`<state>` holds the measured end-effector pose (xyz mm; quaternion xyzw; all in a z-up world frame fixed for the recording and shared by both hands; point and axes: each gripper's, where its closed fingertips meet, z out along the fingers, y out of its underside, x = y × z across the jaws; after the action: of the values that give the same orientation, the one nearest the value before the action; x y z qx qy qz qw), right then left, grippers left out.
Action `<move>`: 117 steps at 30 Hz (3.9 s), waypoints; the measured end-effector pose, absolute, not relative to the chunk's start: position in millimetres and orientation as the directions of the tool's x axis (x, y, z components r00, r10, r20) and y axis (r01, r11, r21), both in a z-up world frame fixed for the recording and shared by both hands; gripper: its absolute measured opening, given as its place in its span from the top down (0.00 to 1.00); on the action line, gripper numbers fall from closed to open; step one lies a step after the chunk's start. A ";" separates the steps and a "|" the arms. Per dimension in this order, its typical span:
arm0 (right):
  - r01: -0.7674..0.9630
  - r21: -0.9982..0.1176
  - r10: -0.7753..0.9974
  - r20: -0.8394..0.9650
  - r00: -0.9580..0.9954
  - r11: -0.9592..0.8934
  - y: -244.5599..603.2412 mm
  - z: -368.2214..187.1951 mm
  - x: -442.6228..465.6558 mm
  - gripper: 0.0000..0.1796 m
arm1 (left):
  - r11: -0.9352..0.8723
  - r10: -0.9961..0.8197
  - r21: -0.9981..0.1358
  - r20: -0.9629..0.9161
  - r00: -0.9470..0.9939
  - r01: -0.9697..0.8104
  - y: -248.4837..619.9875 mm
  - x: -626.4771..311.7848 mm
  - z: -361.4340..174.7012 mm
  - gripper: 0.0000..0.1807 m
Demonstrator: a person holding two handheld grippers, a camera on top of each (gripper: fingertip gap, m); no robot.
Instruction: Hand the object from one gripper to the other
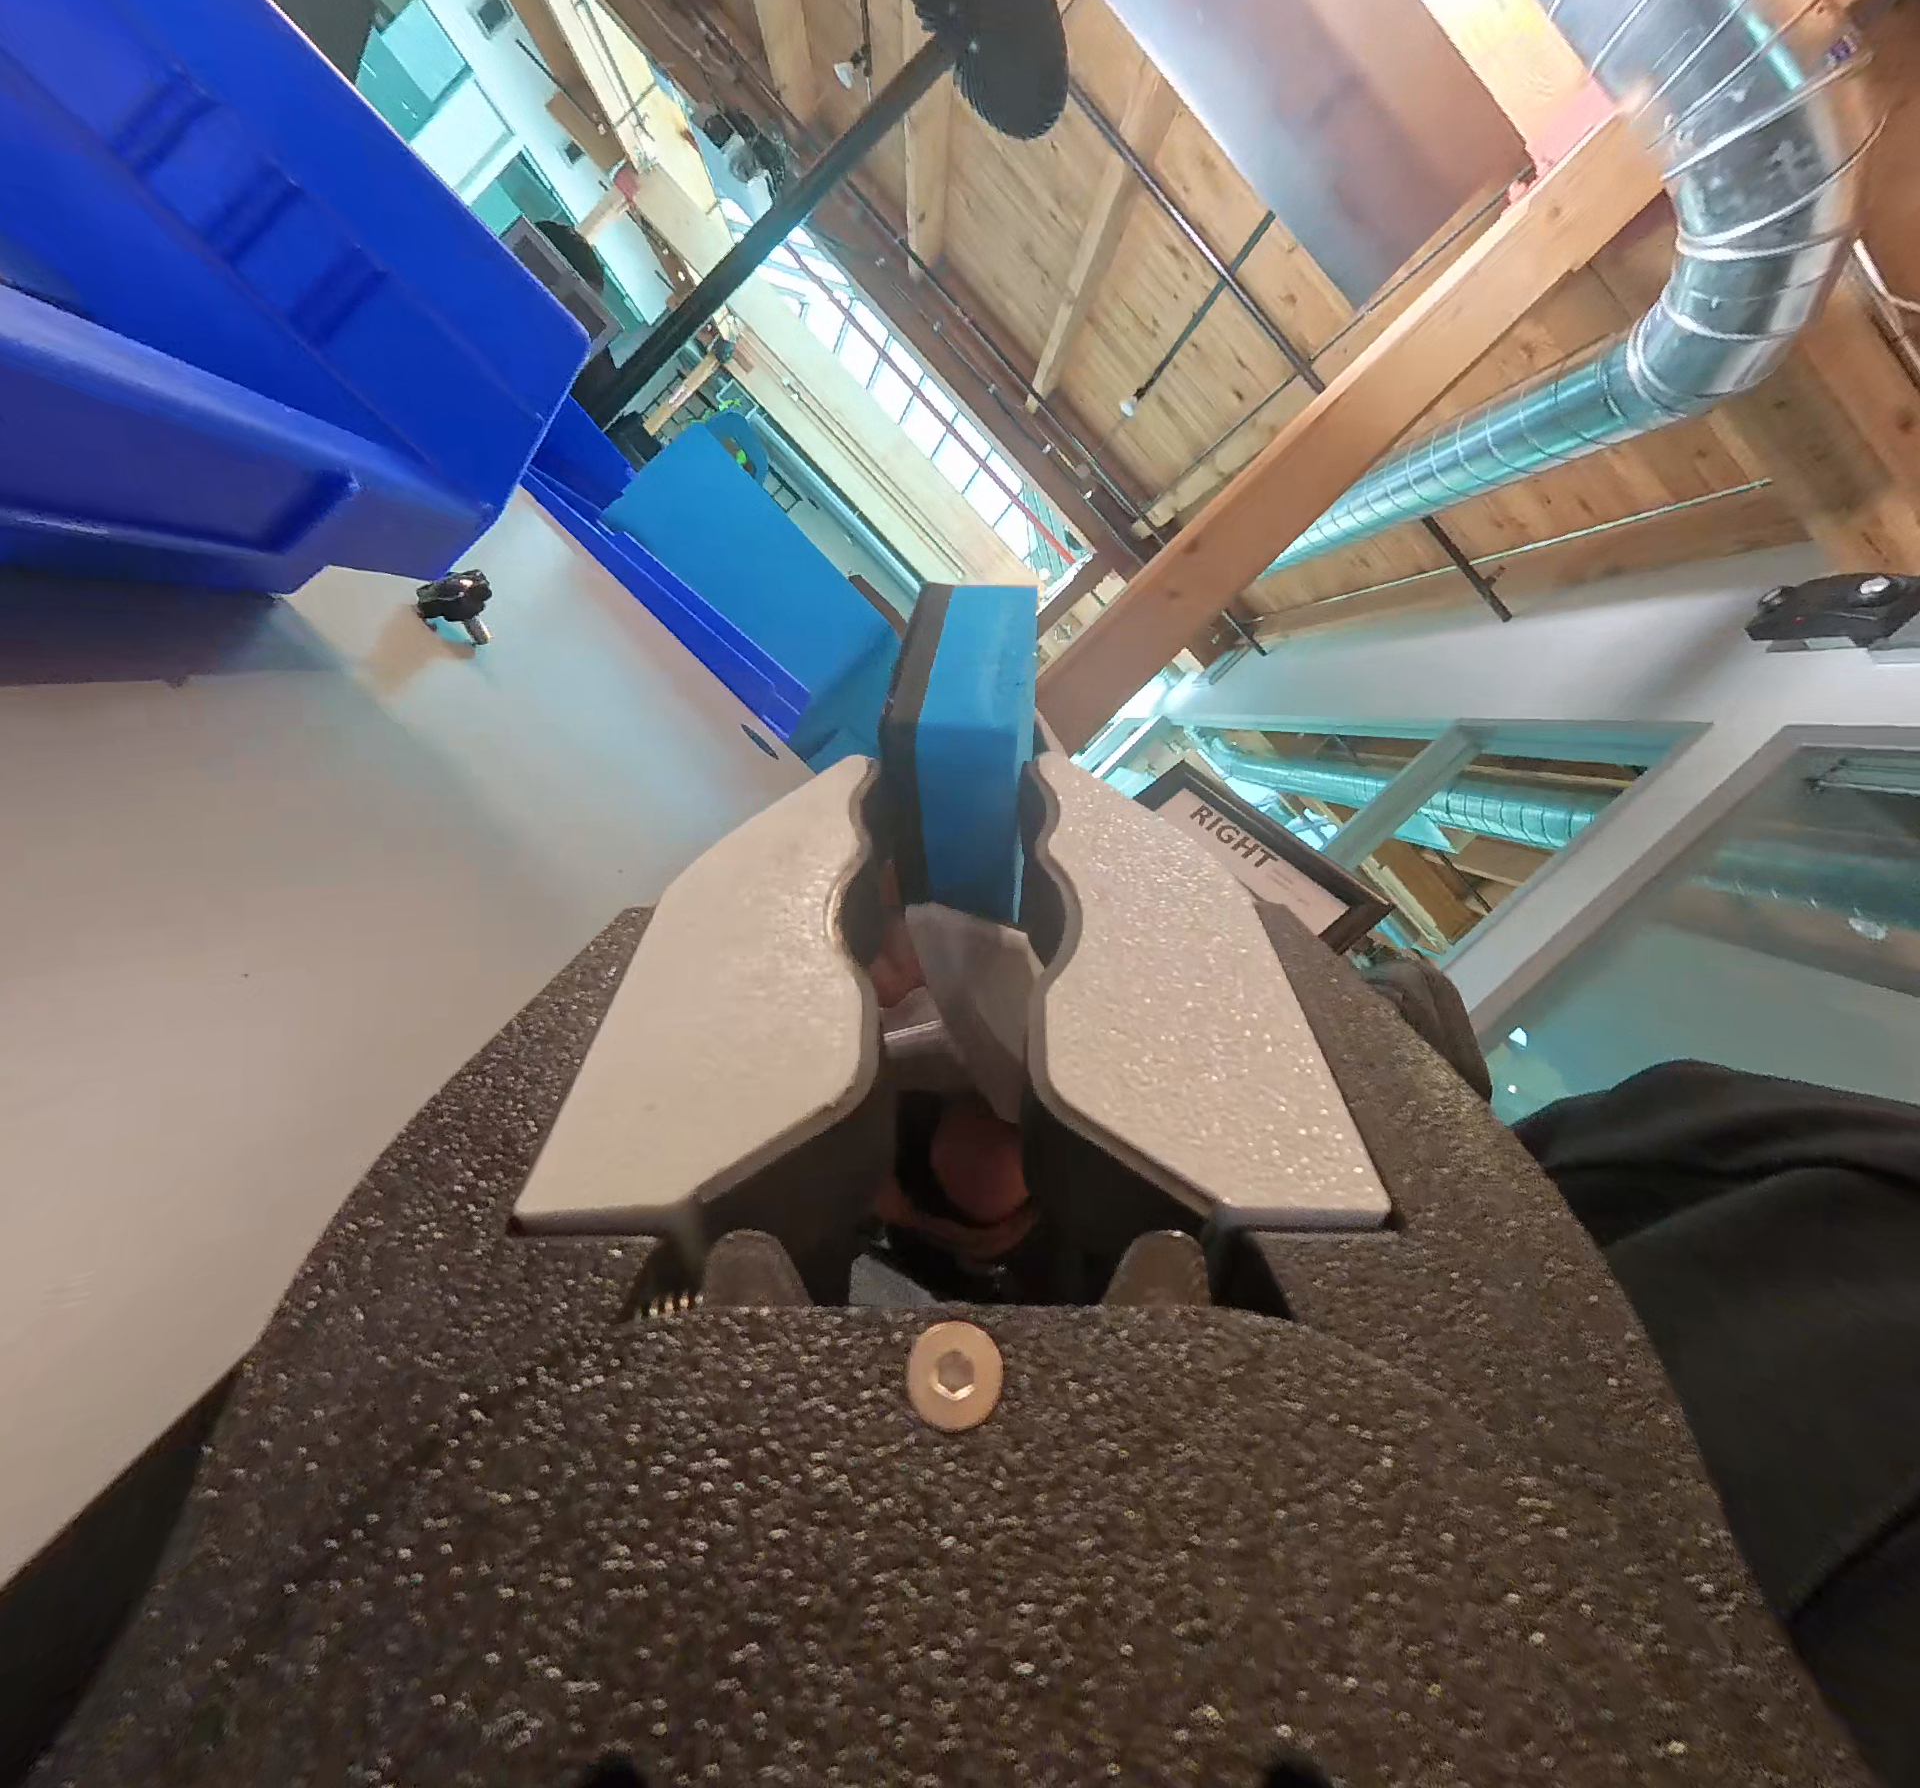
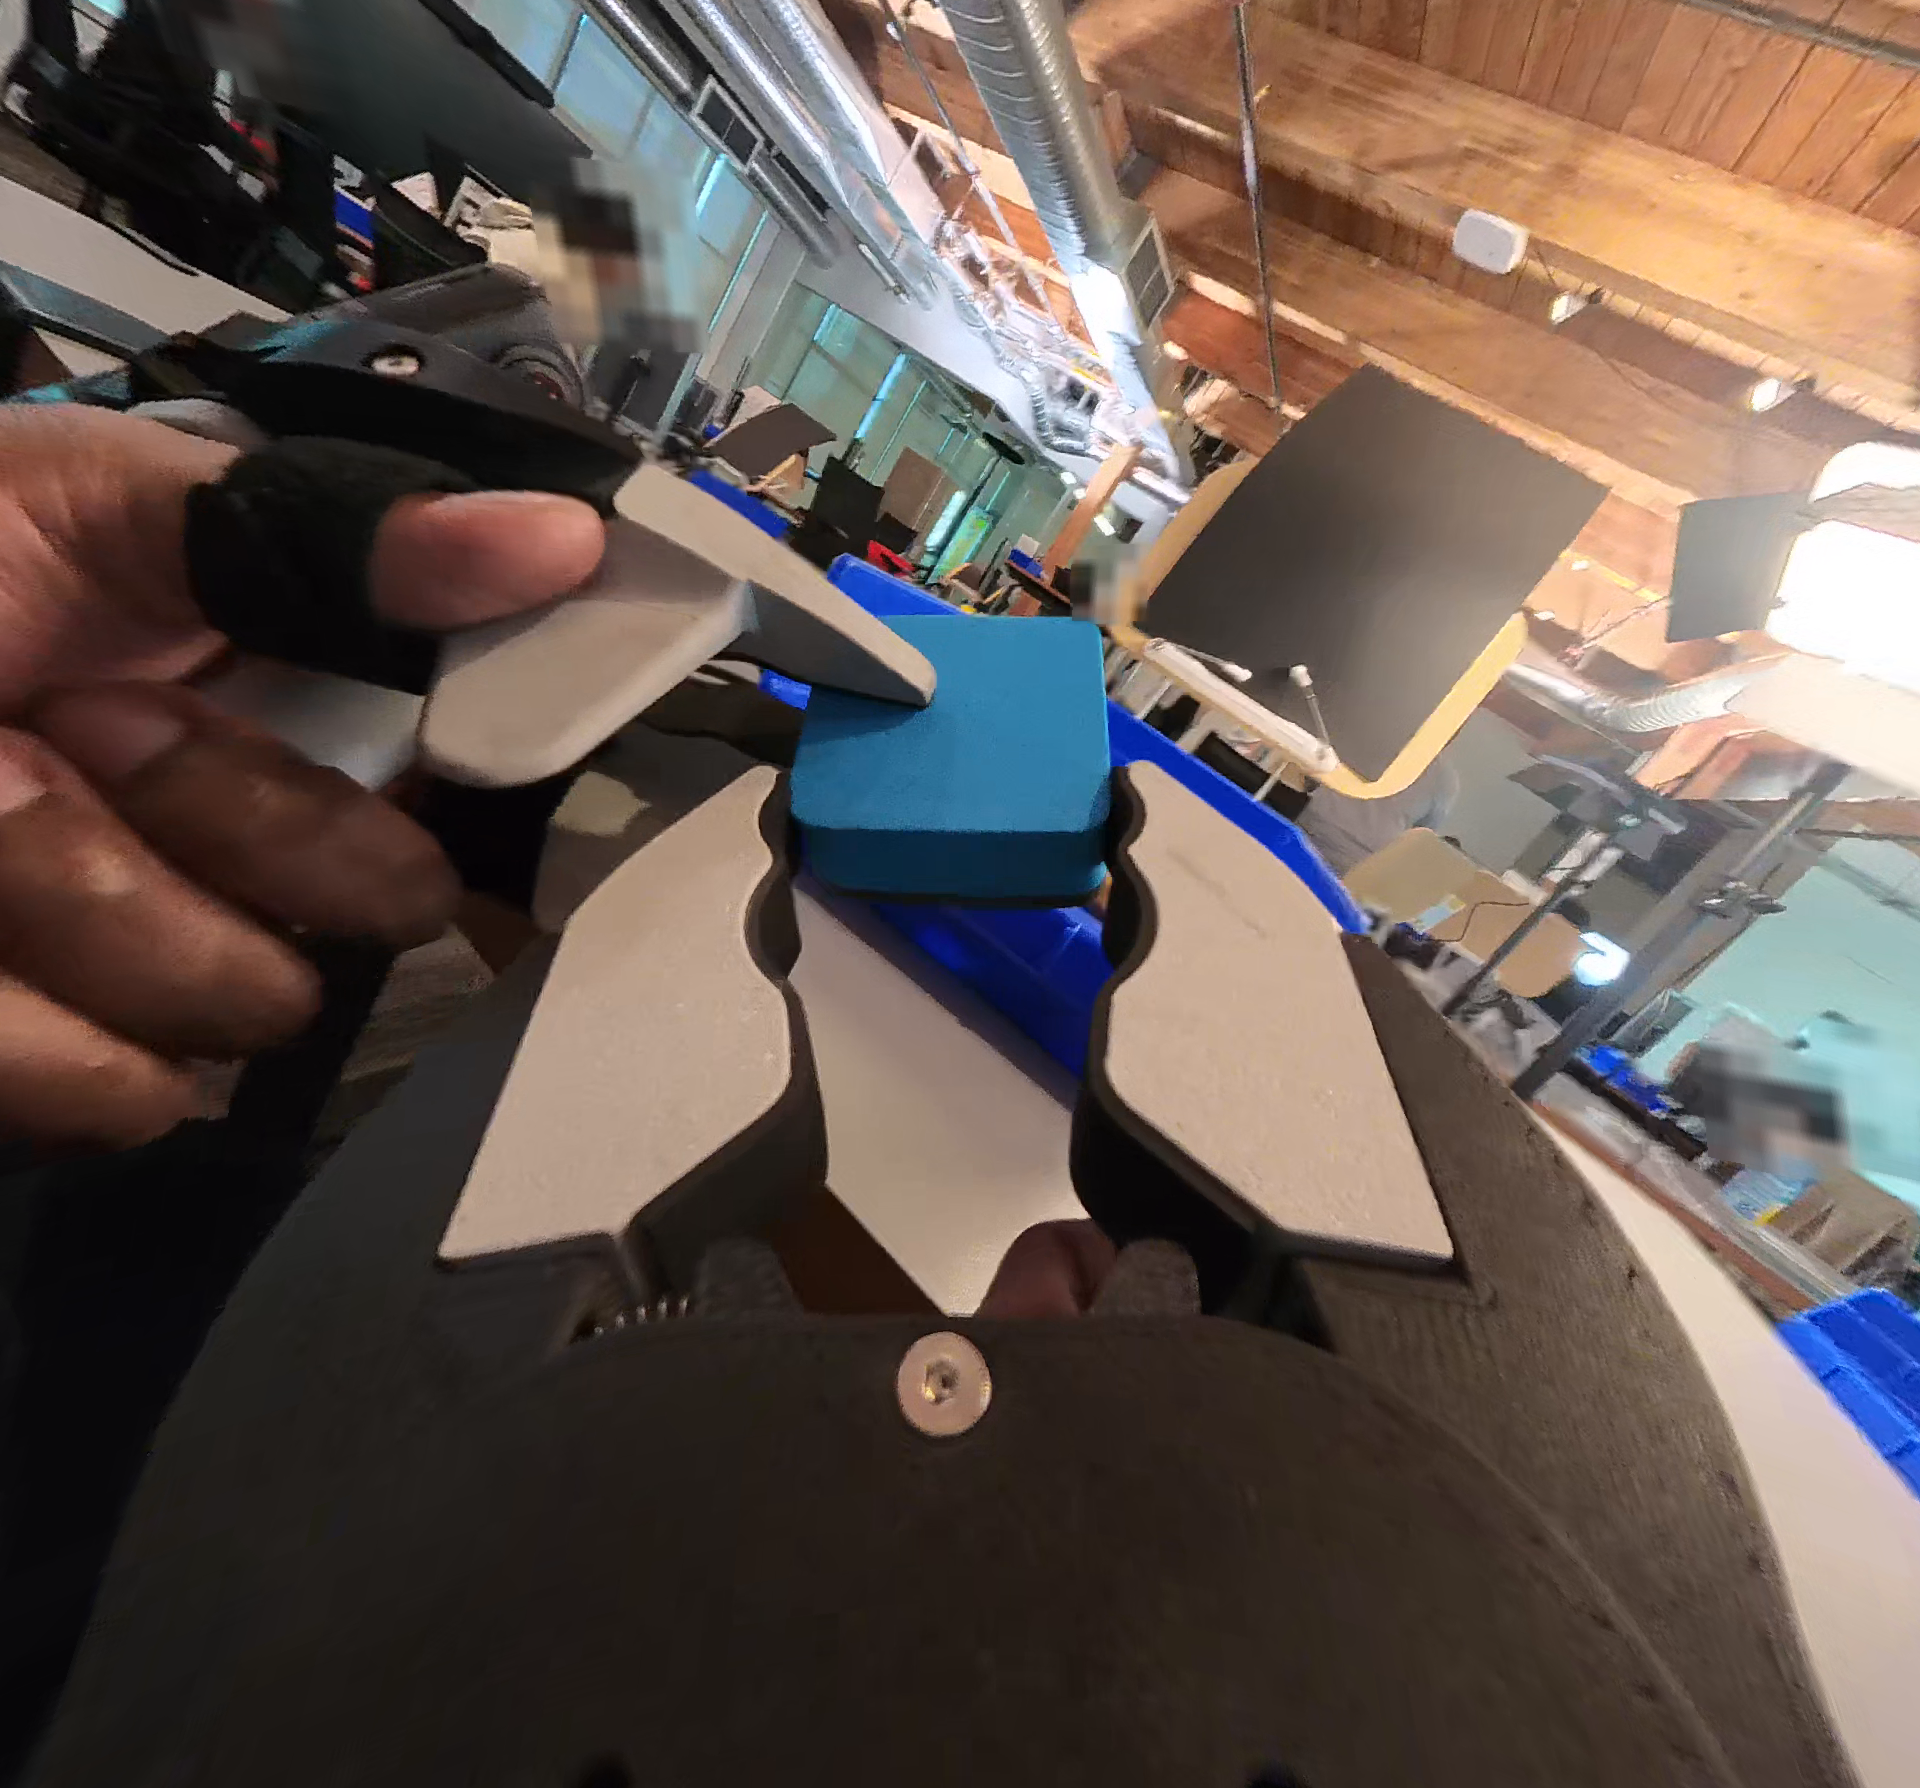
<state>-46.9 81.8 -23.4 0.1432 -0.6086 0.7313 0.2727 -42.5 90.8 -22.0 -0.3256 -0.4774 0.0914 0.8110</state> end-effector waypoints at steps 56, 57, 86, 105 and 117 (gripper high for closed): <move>0.100 -0.991 -0.545 -0.131 -0.828 0.085 91.8 -41.1 9.1 0.88 | 0.298 0.692 -0.952 0.262 0.672 0.065 95.4 3.4 -27.0 0.78; 0.126 -0.989 -0.548 -0.150 -0.823 0.081 92.4 -38.1 8.0 0.88 | 0.313 0.693 -0.948 0.268 0.670 0.056 92.6 4.4 -24.4 0.76; 0.646 -0.763 -0.522 -0.543 -0.657 -0.020 82.9 -14.7 -18.1 0.88 | 0.575 0.652 -0.818 0.461 0.602 0.003 81.2 -19.4 -10.2 0.79; -0.385 -0.921 0.122 0.375 -0.919 -0.066 82.0 -20.9 -61.2 0.66 | 0.202 0.951 -0.979 0.189 0.245 -0.029 45.7 -23.0 -20.3 0.87; -0.724 -0.683 0.175 0.727 -0.664 0.094 70.9 -41.1 -43.3 0.59 | 0.193 0.889 -0.972 0.230 0.395 0.132 76.6 -24.8 -39.9 0.87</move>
<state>-43.3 70.9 -41.1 0.2109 -0.6507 0.6390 0.3517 -24.8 76.6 -39.9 -0.5577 -0.4580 0.3043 0.6218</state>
